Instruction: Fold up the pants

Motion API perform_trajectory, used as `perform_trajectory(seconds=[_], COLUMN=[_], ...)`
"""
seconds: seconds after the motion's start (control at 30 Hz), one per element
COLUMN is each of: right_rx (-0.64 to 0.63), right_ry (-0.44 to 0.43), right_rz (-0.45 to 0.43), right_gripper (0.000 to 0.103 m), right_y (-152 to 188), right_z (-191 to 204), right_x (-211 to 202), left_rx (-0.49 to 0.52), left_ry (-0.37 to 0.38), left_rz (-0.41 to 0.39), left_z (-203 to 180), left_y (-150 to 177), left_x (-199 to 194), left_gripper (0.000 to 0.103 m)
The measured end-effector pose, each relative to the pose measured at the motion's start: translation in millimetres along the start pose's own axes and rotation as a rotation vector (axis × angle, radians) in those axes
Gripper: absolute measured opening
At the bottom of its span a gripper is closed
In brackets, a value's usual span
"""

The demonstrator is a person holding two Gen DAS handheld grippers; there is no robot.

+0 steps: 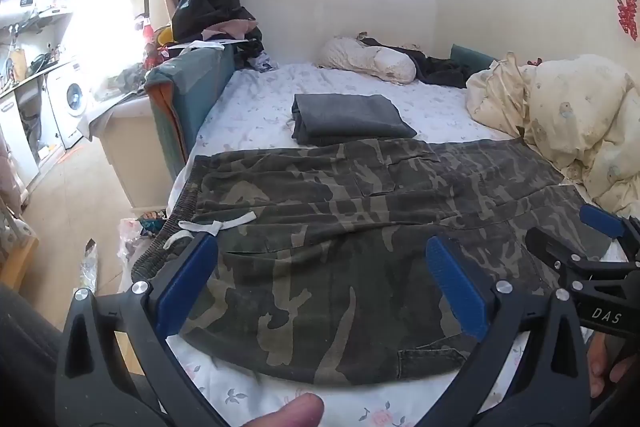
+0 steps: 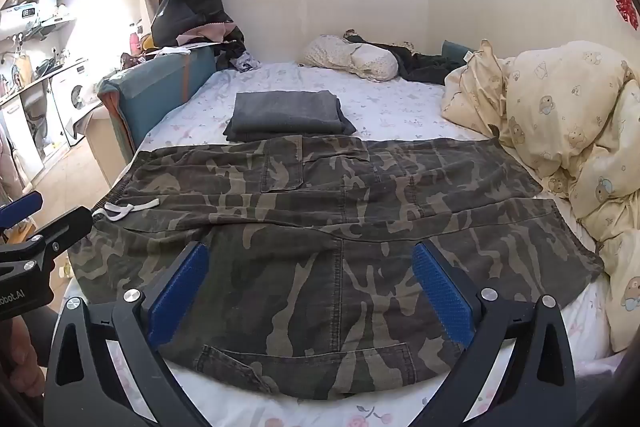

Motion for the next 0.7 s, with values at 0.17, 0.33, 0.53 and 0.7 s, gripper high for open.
perform_trajectory(seconds=[0.17, 0.33, 0.53, 0.7], right_rx=[0.004, 0.006, 0.000, -0.005], right_ry=[-0.002, -0.007, -0.012, -0.003], right_rz=[-0.007, 0.001, -0.005, -0.005], right_gripper=[0.103, 0.103, 0.103, 0.103], right_y=[-1.0, -0.8, -2.0, -0.5], right_z=[-0.5, -0.5, -3.0, 2.3], right_x=[0.3, 1.8, -0.1, -1.0], left_rx=[-0.009, -0.012, -0.008, -0.013], left_ry=[0.004, 0.002, 0.003, 0.001], left_rz=[-0.009, -0.007, -0.005, -0.006], left_z=[0.8, 5.7, 6.5, 6.7], left_y=[-0.2, -1.8, -3.0, -2.2], left_x=[0.1, -1.2, 0.0, -1.8], left_gripper=[0.103, 0.103, 0.103, 0.103])
Point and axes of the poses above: each gripper's, at about its wrist camera, not at the fingertips, and x roughly the way its jaws point, z to its left, y to its underside, the point moved 8 cm from there along x, roughly the way its jaws point, and after that the axes turned 5 degrees about y, right-handed, at the moved point
